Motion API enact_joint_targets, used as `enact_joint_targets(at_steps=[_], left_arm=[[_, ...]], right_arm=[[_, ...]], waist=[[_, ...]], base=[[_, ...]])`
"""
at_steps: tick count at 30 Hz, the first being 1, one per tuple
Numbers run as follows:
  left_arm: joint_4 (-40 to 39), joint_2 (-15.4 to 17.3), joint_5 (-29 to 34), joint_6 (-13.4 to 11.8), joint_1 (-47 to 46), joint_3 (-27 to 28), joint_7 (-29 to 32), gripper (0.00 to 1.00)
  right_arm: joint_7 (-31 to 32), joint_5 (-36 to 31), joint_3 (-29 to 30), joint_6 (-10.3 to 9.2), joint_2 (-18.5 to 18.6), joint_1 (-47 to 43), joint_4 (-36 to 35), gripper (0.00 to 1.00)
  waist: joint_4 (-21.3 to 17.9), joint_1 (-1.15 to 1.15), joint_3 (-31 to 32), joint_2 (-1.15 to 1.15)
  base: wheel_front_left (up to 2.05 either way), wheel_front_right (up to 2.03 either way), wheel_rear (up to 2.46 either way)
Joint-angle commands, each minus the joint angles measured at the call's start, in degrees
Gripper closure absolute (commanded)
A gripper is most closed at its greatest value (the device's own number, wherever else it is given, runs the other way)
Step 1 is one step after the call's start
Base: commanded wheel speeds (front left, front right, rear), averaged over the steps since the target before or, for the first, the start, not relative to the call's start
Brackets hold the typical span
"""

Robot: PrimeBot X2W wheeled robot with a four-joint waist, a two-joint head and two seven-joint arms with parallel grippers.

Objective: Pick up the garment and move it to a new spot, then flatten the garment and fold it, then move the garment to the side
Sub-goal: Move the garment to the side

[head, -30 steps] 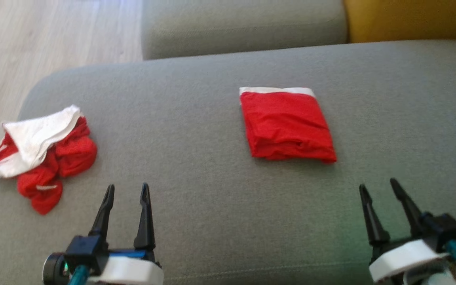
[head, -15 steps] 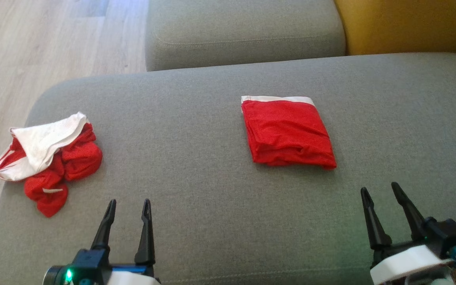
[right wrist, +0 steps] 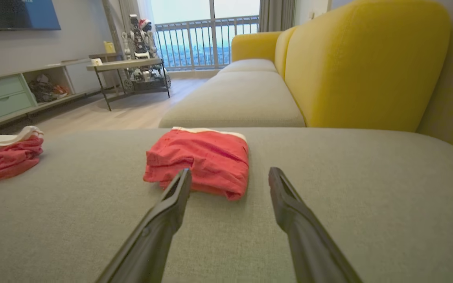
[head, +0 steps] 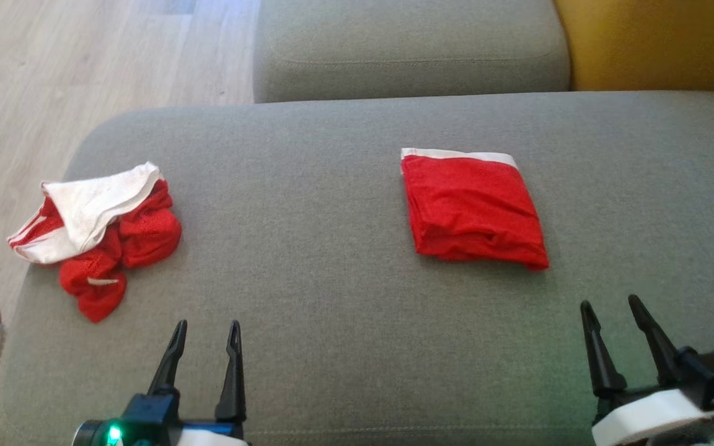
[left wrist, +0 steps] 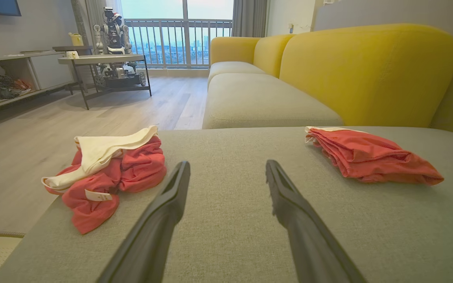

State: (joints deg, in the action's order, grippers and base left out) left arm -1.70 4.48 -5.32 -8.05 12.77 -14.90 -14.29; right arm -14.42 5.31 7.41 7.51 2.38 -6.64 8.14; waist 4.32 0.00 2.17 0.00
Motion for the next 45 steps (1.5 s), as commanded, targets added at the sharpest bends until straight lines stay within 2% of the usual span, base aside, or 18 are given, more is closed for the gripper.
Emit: enact_joint_targets(at_steps=[1, 5, 7, 9, 14, 20, 25, 30, 31, 33, 34, 35, 40, 45], left_arm=[[-1.97, -0.64, 1.01, -0.19, -1.79, 1.64, -0.71, 0.0], [-2.21, -0.83, 1.53, -0.19, -2.19, 0.96, -0.71, 0.0], [-2.21, -1.02, 1.71, 0.15, -3.54, 0.02, -0.71, 0.0], [-2.12, -1.08, 1.73, 0.3, -4.12, -0.3, -0.71, 0.0], [-1.9, -1.31, 1.69, 0.8, -6.93, -1.62, -0.71, 0.0], [-1.17, -1.46, 1.65, 1.41, -10.12, -3.12, -0.71, 0.0], [-0.7, -1.53, 1.45, 1.53, -11.78, -4.25, -0.71, 0.0], [-0.31, -1.57, 1.17, 1.38, -12.66, -4.93, -0.71, 0.0], [-0.28, -1.57, 1.12, 1.35, -12.76, -4.99, -0.71, 0.0], [-0.18, -1.58, 1.02, 1.29, -13.02, -4.89, -0.71, 0.0], [-0.16, -1.58, 1.01, 1.27, -13.18, -4.82, -0.71, 0.0], [-0.15, -1.58, 1.03, 1.23, -13.33, -4.74, -0.71, 0.0], [-0.27, -1.59, 1.24, 1.18, -13.77, -4.3, -0.71, 0.0], [-0.44, -1.59, 1.65, 1.66, -14.09, -3.67, -0.71, 0.0]], right_arm=[[-0.57, 0.36, -0.55, -0.02, 0.5, 2.75, -0.16, 0.0], [-0.57, 1.23, 0.51, -0.02, 0.5, 6.85, 3.52, 0.0], [0.18, 3.27, 1.6, -0.02, 0.5, 12.59, 7.89, 0.0], [1.07, 5.12, 1.77, -0.02, 0.5, 14.69, 9.51, 0.0], [8.09, 10.37, 4.12, -0.02, 0.72, 25.24, 16.02, 0.0], [18.39, 13.3, 8.12, -0.02, 4.88, 35.62, 23.74, 0.0], [25.49, 14.17, 9.5, -0.02, 8.2, 40.64, 29.26, 0.0], [30.58, 13.94, 8.4, -0.02, 9.47, 42.18, 33.51, 0.0], [31.4, 13.69, 8.15, -0.02, 9.59, 42.15, 34.36, 0.11], [32.66, 13.7, 7.57, -0.02, 9.43, 42.14, 35.63, 0.42], [32.96, 13.87, 7.12, -0.02, 9.29, 42.17, 35.94, 0.89], [33.01, 14.12, 6.71, -0.02, 9.18, 42.16, 36.11, 1.0], [31.08, 14.36, 4.72, -0.02, 10.25, 41.98, 35.62, 1.0], [29.05, 14.7, 1.84, -0.02, 13.77, 41.27, 32.53, 1.0]], waist=[[0.64, 0.0, -0.83, 0.0], [1.59, 0.0, -2.88, 0.0], [2.88, 0.0, -5.52, 0.0], [3.38, 0.0, -6.37, 0.0], [5.58, 0.0, -10.45, 0.0], [7.84, 0.0, -14.12, 0.0], [9.03, 0.0, -15.94, 0.0], [9.52, 0.0, -16.69, 0.0], [9.56, 0.0, -16.78, 0.0], [9.5, 0.0, -16.97, 0.0], [9.41, 0.0, -17.07, 0.0], [9.24, 0.0, -17.14, 0.0], [7.48, 0.0, -17.22, 0.0], [4.3, 0.0, -17.71, 0.0]], base=[[0.0, 0.0, 0.0], [0.0, 0.0, 0.0], [0.0, 0.0, 0.0], [0.0, 0.0, 0.0], [0.0, 0.0, 0.0], [0.0, 0.0, 0.0], [0.0, 0.0, 0.0], [0.0, 0.0, 0.0], [0.0, 0.0, 0.0], [0.0, 0.0, 0.0], [0.0, 0.0, 0.0], [0.0, 0.0, 0.0], [0.0, 0.0, 0.0], [0.0, 0.0, 0.0]])
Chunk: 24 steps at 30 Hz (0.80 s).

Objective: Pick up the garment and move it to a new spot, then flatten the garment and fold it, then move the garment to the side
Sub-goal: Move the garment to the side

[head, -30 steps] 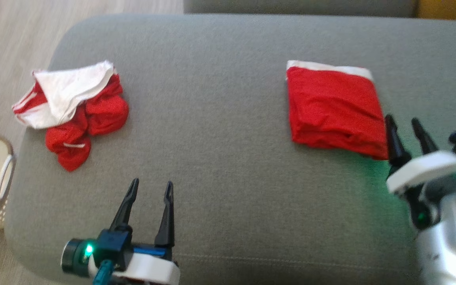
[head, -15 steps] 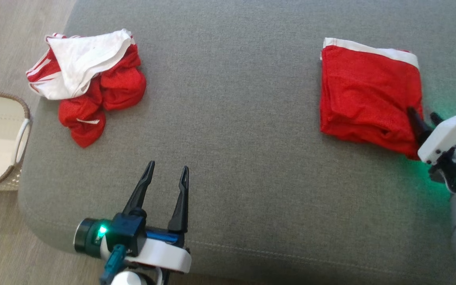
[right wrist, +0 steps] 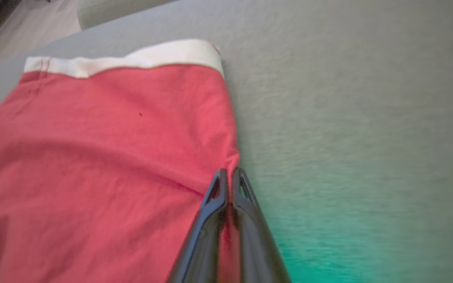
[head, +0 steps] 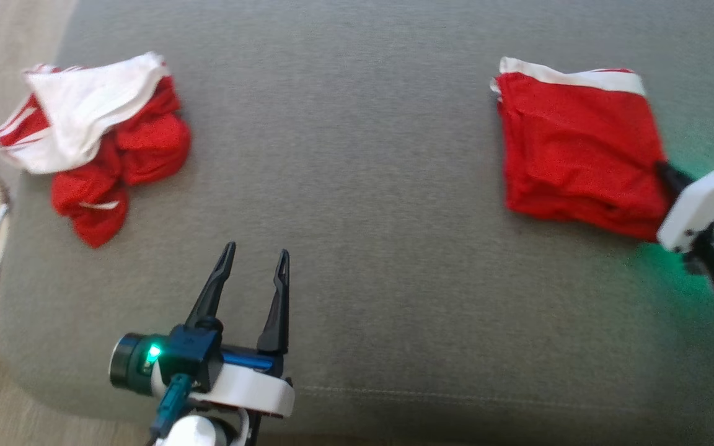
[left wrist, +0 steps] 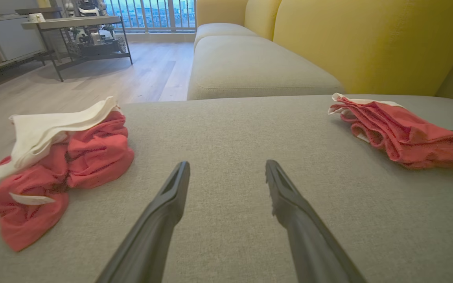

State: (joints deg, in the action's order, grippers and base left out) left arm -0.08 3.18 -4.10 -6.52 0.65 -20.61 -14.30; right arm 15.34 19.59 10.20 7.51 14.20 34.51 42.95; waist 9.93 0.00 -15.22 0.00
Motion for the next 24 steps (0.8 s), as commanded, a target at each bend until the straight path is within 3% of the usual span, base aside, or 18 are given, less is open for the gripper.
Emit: enact_joint_targets(at_steps=[1, 16, 24], left_arm=[[-2.12, -0.29, 0.57, 0.24, -2.06, 2.15, -0.7, 0.0], [-2.87, 1.22, 2.43, 2.08, -4.18, 3.49, -0.7, 0.0], [-3.27, 2.47, 3.26, 3.02, -5.78, 3.35, -0.7, 0.0]], right_arm=[[-0.82, 0.79, -1.56, -0.02, 2.86, -0.08, -3.12, 1.0], [-3.62, 1.54, -4.37, -0.02, 15.32, -0.68, -12.36, 1.0], [-6.31, -4.99, -3.07, -0.02, 16.22, 2.7, -13.06, 1.0]], waist=[[-2.05, 0.0, -0.5, 0.0], [-12.18, 0.0, -4.05, 0.0], [-15.38, 0.0, -7.62, 0.0]], base=[[0.0, 0.0, 0.0], [0.0, 0.0, 0.0], [0.0, 0.0, 0.0]])
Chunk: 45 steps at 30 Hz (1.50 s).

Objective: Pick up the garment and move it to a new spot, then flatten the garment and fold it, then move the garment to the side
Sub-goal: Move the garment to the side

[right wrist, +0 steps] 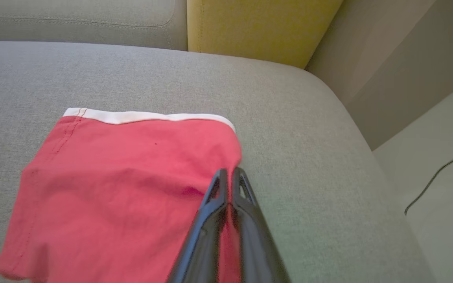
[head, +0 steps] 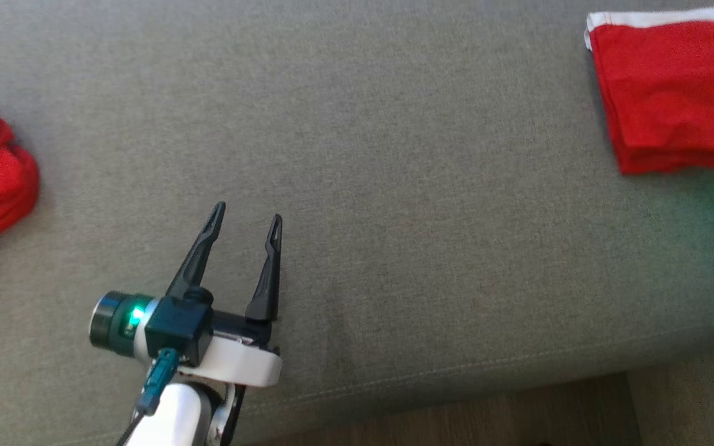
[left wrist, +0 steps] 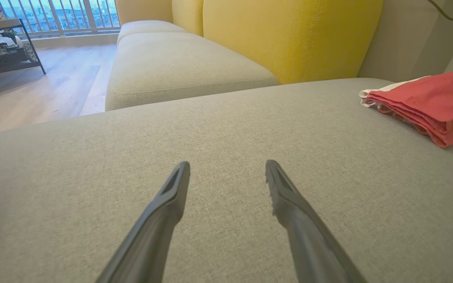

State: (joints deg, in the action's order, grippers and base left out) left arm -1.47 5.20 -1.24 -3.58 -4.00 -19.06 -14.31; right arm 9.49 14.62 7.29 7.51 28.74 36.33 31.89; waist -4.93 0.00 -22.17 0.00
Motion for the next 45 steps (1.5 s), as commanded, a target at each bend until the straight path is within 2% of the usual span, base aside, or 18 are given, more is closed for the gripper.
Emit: enact_joint_targets(at_steps=[1, 7, 14, 25, 26, 27, 32, 33, 34, 38, 42, 45], left_arm=[[-1.9, 0.54, 0.49, 0.19, -1.34, 1.68, -0.69, 0.0], [-2.03, 1.02, 0.82, 0.48, -2.43, 1.29, -0.69, 0.0], [-1.6, 1.31, 0.71, 0.56, -3.08, 1.06, -0.69, 0.0], [-1.23, 1.17, 0.3, 0.52, -4.09, 0.79, -0.69, 0.0], [-1.09, 1.12, 0.23, 0.53, -4.17, 0.75, -0.69, 0.0], [-0.97, 1.04, 0.15, 0.52, -4.24, 0.7, -0.69, 0.0], [-0.48, 0.62, -0.31, 0.05, -3.87, 0.85, -0.69, 0.0], [-0.36, 0.45, -0.48, -0.22, -3.48, 0.95, -0.69, 0.0], [-0.36, 0.45, -0.48, -0.22, -3.48, 0.95, -0.69, 0.0], [-0.2, 0.0, -0.83, -1.01, -1.97, 1.04, -0.69, 0.0], [-0.12, -0.35, -1.12, -2.12, -0.05, 1.48, -0.69, 0.0], [-0.01, -0.74, -1.65, -3.13, 1.49, 1.87, -0.69, 0.0]], right_arm=[[-0.62, -1.1, -0.37, -0.02, 1.82, 1.2, -1.98, 1.0], [-3.85, -7.88, 2.9, -0.02, 1.11, 2.76, -2.13, 1.0], [-4.67, -15.6, 7.29, -0.02, -1.99, 2.93, -3.1, 1.0], [-7.82, -24.75, 11.55, -0.02, -2.51, 3.24, -2.49, 1.0], [-8.22, -25.55, 12.51, -0.02, -2.85, 3.31, -2.46, 0.55], [-8.88, -26.54, 13.35, -0.02, -3.22, 3.29, -2.7, 0.0], [-11.45, -32.23, 14.73, -0.02, -6.39, 1.57, -6.37, 0.0], [-12.92, -35.14, 14.09, -0.02, -8.54, -0.23, -9.39, 0.0], [-12.92, -35.14, 14.09, -0.02, -8.54, -0.23, -9.39, 0.0], [-15.97, -38.9, 12.24, -0.02, -14.62, -5.14, -14.32, 0.0], [-19.74, -37.96, 10.27, -0.02, -21.77, -9.87, -16.53, 0.0], [-22.58, -33.87, 7.77, -0.02, -24.47, -13.55, -16.46, 0.0]], waist=[[-0.64, 0.0, -1.15, 0.0], [-0.76, 0.0, -3.46, 0.0], [-0.53, 0.0, -3.98, 0.0], [0.17, 0.0, -3.82, 0.0], [0.3, 0.0, -3.7, 0.0], [0.48, 0.0, -3.5, 0.0], [1.15, 0.0, -1.08, 0.0], [1.52, 0.0, 0.56, 0.0], [1.52, 0.0, 0.56, 0.0], [2.14, 0.0, 4.46, 0.0], [2.61, 0.0, 8.21, 0.0], [3.45, 0.0, 11.04, 0.0]], base=[[0.0, 0.0, 0.0], [0.0, 0.0, 0.0], [0.0, 0.0, 0.0], [0.0, 0.0, 0.0], [0.0, 0.0, 0.0], [0.0, 0.0, 0.0], [0.0, 0.0, 0.0], [0.0, 0.0, 0.0], [0.0, 0.0, 0.0], [0.0, 0.0, 0.0], [0.0, 0.0, 0.0], [0.0, 0.0, 0.0]])
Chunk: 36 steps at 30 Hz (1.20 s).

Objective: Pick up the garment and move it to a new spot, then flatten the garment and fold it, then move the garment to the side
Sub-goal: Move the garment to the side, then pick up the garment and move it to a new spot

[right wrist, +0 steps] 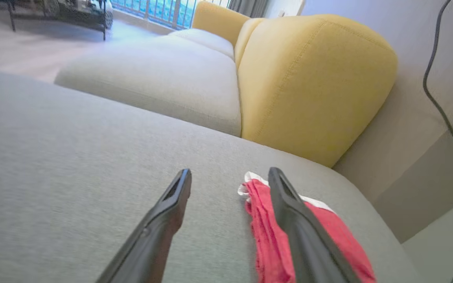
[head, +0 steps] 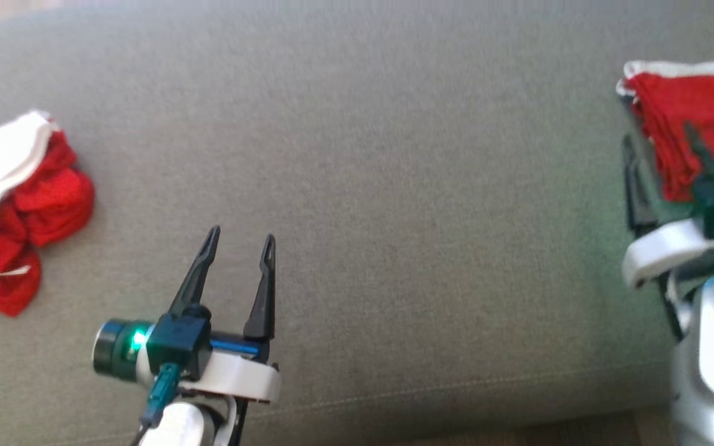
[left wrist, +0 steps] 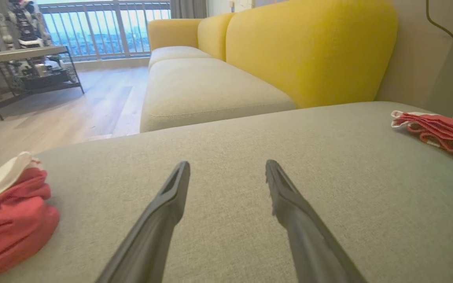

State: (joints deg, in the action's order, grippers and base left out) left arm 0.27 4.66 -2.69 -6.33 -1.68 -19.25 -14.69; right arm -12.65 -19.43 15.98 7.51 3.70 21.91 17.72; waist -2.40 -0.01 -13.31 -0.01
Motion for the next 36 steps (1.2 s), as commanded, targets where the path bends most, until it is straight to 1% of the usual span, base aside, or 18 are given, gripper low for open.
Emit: enact_joint_targets(at_steps=[1, 5, 9, 13, 16, 22, 36], left_arm=[[-1.83, -0.31, -0.36, -0.66, -0.36, 2.18, -0.3, 0.0], [-2.15, -0.74, -1.6, -1.54, 1.23, 3.06, -0.3, 0.0], [-2.95, -1.04, -2.51, -2.26, 2.82, 4.23, -0.3, 0.0], [-3.61, -1.19, -2.91, -2.27, 4.73, 5.22, -0.3, 0.0], [-4.22, -1.3, -3.01, -1.87, 6.52, 5.52, -0.3, 0.0], [-4.12, -1.51, -3.34, -1.75, 9.85, 6.95, -0.3, 0.0], [-3.74, -1.75, -3.29, -2.09, 11.64, 8.42, -0.3, 0.0]], right_arm=[[-1.07, 1.68, -1.84, -0.02, 0.08, -0.48, -2.42, 0.0], [-2.24, 7.35, -5.41, -0.02, -0.7, -6.23, -4.45, 0.0], [-2.32, 17.08, -8.36, -0.02, -0.79, -12.51, -9.45, 0.0], [-2.33, 22.96, -11.27, -0.02, -0.8, -18.01, -11.29, 0.0], [-2.33, 24.27, -13.22, -0.02, -0.81, -20.56, -11.54, 0.0], [-2.34, 25.78, -15.27, -0.02, -0.81, -23.61, -12.54, 0.0], [-2.34, 26.29, -15.98, -0.02, -0.82, -26.1, -12.34, 0.0]], waist=[[1.2, 0.01, 2.98, 0.01], [2.4, 0.01, 5.57, 0.01], [3.18, 0.01, 8.03, 0.01], [3.19, 0.01, 9.89, 0.01], [2.91, 0.01, 11.3, 0.01], [2.78, 0.01, 13.3, 0.01], [3.32, 0.01, 15.72, 0.01]], base=[[0.0, 0.0, 0.0], [0.0, 0.0, 0.0], [0.0, 0.0, 0.0], [0.0, 0.0, 0.0], [0.0, 0.0, 0.0], [0.0, 0.0, 0.0], [0.0, 0.0, 0.0]])
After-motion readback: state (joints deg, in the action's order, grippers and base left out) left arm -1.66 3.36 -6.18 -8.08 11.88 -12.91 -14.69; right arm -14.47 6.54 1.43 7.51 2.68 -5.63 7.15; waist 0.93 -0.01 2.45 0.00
